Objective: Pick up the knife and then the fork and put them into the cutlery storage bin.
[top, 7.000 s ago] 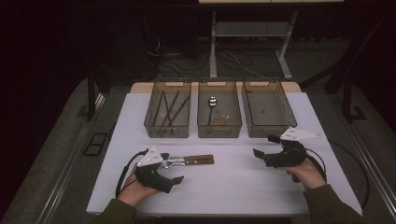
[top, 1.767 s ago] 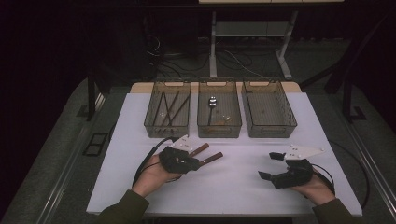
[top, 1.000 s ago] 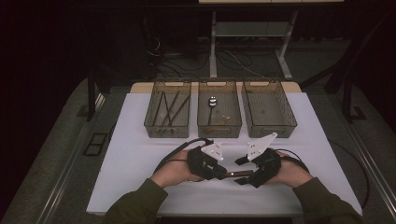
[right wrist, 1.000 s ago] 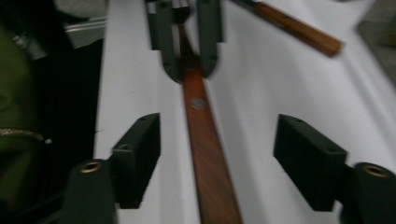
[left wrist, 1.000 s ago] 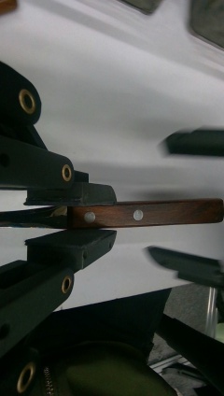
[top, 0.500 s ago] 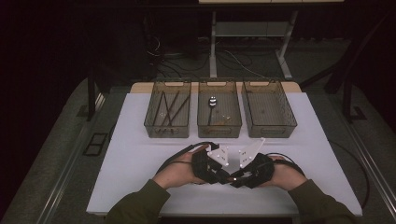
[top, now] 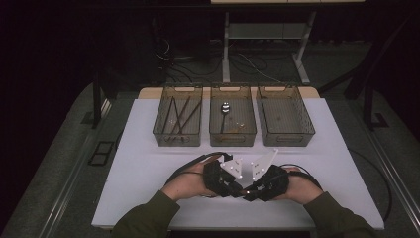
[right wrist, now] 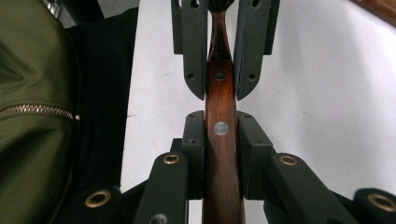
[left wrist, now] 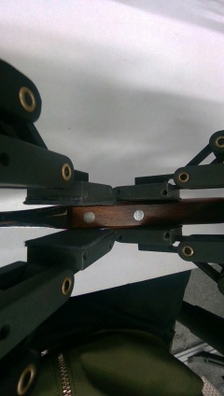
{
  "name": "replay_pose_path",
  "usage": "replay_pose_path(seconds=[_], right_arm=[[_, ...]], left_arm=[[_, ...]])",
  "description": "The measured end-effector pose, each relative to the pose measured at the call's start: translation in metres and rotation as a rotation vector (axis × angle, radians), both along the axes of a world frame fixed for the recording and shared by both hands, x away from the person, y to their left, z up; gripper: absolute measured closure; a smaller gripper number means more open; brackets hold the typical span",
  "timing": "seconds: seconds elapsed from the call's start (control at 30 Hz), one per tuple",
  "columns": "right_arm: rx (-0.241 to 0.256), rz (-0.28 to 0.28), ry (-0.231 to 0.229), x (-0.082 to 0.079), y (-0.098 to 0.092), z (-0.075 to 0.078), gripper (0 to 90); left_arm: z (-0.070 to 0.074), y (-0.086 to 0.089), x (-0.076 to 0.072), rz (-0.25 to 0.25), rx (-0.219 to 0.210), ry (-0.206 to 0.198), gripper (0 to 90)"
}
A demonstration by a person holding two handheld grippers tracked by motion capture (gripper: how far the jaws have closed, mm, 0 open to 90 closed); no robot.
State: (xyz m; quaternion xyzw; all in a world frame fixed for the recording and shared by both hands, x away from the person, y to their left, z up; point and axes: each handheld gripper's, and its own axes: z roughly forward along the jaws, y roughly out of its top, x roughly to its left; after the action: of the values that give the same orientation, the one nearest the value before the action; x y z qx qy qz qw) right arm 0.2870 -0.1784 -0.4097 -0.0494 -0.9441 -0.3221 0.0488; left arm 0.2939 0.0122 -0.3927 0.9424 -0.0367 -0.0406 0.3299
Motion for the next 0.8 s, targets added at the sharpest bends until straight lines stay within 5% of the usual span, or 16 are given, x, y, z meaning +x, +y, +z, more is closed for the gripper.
replay_pose_path(seconds=[0.13,0.3,0.53,0.67,0.8], right_arm=[[0.003,-0.021,0.007,0.002,-0.003,-0.001,74.9],[-0.003,-0.055,0.008,0.006,-0.012,-0.002,74.9],[0.007,-0.147,0.002,0.012,-0.032,0.002,74.8],[0.010,-0.223,-0.010,0.017,-0.047,0.004,74.8],[0.031,-0.279,-0.018,0.021,-0.061,0.008,74.8]], left_arm=[[0.001,0.010,0.004,0.039,-0.044,-0.005,60.0],[0.000,0.034,0.006,0.162,-0.114,0.036,48.3],[0.001,0.077,0.008,0.362,-0.223,-0.016,40.7],[-0.001,0.097,0.007,0.495,-0.244,-0.041,35.1],[-0.008,0.112,0.002,0.571,-0.265,-0.061,29.1]])
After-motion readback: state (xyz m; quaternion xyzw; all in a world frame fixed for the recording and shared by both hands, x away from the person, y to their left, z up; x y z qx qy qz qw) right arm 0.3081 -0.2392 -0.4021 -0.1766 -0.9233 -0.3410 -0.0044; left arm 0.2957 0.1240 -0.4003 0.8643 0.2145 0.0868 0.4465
